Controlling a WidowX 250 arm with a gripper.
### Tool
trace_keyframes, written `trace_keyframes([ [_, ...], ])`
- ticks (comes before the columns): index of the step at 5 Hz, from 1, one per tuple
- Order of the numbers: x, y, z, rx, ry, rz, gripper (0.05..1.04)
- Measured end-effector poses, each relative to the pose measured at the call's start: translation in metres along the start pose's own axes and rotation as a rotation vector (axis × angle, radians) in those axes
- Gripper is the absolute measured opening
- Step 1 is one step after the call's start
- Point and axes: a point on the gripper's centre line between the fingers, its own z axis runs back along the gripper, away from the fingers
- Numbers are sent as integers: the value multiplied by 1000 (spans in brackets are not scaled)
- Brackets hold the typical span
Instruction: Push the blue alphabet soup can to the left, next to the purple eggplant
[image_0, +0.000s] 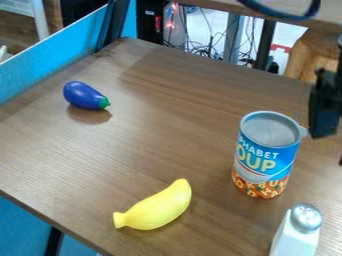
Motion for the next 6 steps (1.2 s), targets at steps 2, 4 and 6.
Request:
trace_keyframes([
  [2,9,4,-41,-41,62,12,1001],
  [4,-49,36,-59,15,247,226,1000],
  [6,-111,95,-36,56,323,414,1000],
])
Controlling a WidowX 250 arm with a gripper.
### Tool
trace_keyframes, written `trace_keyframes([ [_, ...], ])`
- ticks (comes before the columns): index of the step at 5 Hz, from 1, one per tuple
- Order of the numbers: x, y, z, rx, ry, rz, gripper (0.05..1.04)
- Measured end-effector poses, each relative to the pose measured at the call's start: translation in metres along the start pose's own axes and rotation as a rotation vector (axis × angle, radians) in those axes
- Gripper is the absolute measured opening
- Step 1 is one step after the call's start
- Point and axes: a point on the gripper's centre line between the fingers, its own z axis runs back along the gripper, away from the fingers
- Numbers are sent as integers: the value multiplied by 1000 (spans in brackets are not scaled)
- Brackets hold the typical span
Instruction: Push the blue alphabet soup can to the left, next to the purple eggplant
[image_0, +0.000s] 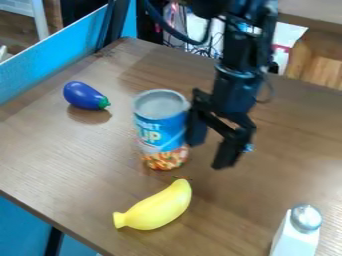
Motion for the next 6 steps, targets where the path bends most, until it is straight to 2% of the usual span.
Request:
trace_keyframes([
  [1,-6,31,12,-6,5,24,1000],
  [2,-16,44,12,-26,38,35,1000],
  [3,-19,54,12,-40,35,50,1000],
  [4,-16,46,19,-57,-5,25,1000],
  [5,-10,3,36,-70,-112,-70,1000],
  [6,-2,-43,45,-66,-161,-163,1001],
])
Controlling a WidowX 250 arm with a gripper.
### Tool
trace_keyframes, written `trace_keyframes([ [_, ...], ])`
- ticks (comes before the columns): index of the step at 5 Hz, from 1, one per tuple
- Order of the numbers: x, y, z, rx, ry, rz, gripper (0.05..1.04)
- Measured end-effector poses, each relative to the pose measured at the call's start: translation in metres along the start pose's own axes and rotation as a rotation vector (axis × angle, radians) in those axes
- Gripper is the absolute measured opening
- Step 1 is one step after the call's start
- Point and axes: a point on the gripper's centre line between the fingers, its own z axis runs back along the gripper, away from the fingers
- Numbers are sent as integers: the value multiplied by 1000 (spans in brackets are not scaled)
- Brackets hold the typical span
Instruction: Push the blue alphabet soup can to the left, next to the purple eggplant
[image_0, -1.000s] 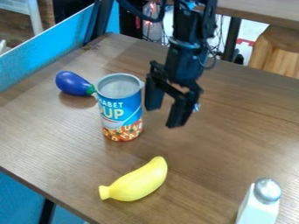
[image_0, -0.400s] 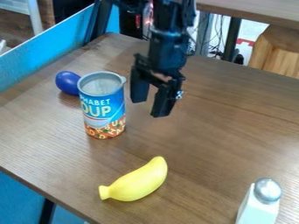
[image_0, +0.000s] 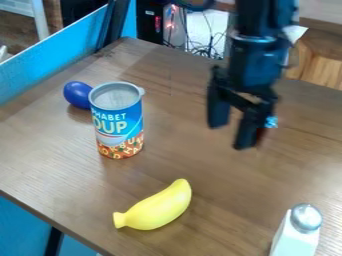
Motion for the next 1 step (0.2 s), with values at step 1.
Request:
trace_keyframes([
  [1,3,-37,13,39,-34,-85,1000],
])
